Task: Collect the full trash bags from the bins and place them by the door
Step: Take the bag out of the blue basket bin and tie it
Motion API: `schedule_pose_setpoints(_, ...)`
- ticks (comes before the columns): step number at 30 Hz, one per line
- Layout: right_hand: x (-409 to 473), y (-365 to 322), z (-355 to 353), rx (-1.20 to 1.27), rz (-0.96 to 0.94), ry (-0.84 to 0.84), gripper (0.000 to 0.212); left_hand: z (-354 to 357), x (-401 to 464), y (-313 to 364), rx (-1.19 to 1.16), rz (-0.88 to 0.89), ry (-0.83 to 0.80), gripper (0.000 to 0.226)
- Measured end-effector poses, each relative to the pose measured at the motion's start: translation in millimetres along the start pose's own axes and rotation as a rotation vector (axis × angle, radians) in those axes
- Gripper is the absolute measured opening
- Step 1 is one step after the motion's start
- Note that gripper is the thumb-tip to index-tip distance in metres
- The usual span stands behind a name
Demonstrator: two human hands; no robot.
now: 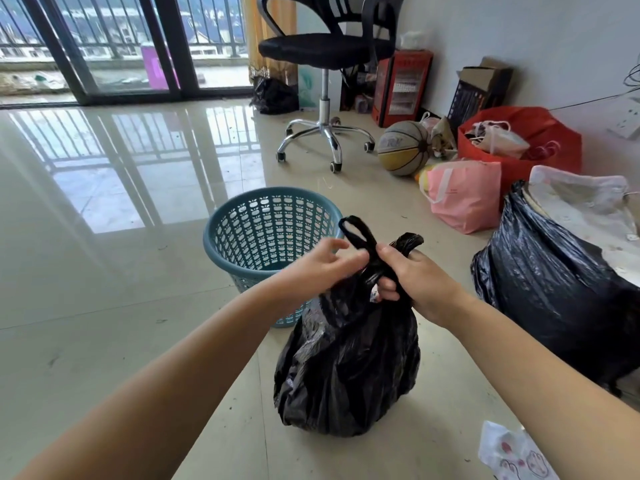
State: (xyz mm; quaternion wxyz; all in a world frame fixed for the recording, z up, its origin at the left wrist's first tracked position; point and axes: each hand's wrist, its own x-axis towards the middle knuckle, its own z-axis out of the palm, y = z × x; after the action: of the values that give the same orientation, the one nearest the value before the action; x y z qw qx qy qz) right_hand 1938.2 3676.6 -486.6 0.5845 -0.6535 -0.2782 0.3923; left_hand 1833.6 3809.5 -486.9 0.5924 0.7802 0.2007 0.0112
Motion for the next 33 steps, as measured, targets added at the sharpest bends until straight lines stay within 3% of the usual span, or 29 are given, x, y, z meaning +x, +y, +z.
schedule_pose_setpoints(2,0,-1,0,0.077,-0.01,0.023,0.046,12,-6,-8,0.188,0.003,-0.258,0.076)
schedule_pose_setpoints(3,0,-2,0,0.109,-0.006,0.0,0.045,19,-7,-12,0.289,0.045,-0.299,0.068)
schedule_pose_setpoints(4,-1,-3,0,0.144,0.004,-0.041,0.046,25,-4,-16,0.331,0.097,-0.259,0.05)
schedule_pose_setpoints(6,-4,-5,-3,0.195,0.013,-0.129,0.047,28,1,-17,0.16,0.097,-0.102,0.018)
schedule_pose_setpoints(8,-8,-6,-8,0.11,-0.007,-0.198,0.038,23,7,-19,-0.109,0.034,-0.003,0.017)
schedule_pose_setpoints(10,-10,-3,-13,-0.094,-0.059,-0.241,0.021,15,10,-23,-0.227,0.015,0.009,0.015)
schedule_pose_setpoints(12,-8,3,-16,-0.301,-0.137,-0.187,0.006,12,10,-30,-0.284,0.011,-0.049,0.01)
schedule_pose_setpoints(14,-3,13,-17,-0.497,-0.208,-0.045,0.02,9,9,-35,-0.345,-0.034,-0.169,0.011)
schedule_pose_setpoints(16,0,20,-18,-0.605,-0.273,0.113,0.02,8,7,-38,-0.438,-0.094,-0.278,0.027)
schedule_pose_setpoints(19,0,25,-16,-0.669,-0.403,0.228,0.012,5,9,-38,-0.559,-0.162,-0.238,0.038)
schedule_pose_setpoints(21,2,28,-11,-0.706,-0.469,0.211,0.012,6,10,-41,-0.504,-0.118,-0.17,0.027)
schedule_pose_setpoints(24,3,32,-6,-0.723,-0.505,0.162,0.015,9,11,-42,-0.366,0.01,-0.069,0.028)
schedule_pose_setpoints(27,3,36,-10,-0.701,-0.495,0.179,0.014,12,10,-36,-0.179,0.145,0.04,0.011)
schedule_pose_setpoints(30,3,40,-17,-0.717,-0.453,0.173,0.024,10,13,-38,-0.054,0.17,0.17,0.021)
schedule_pose_setpoints(33,5,46,-26,-0.807,-0.282,0.202,0.038,-1,19,-50,0.36,0.152,0.278,0.027)
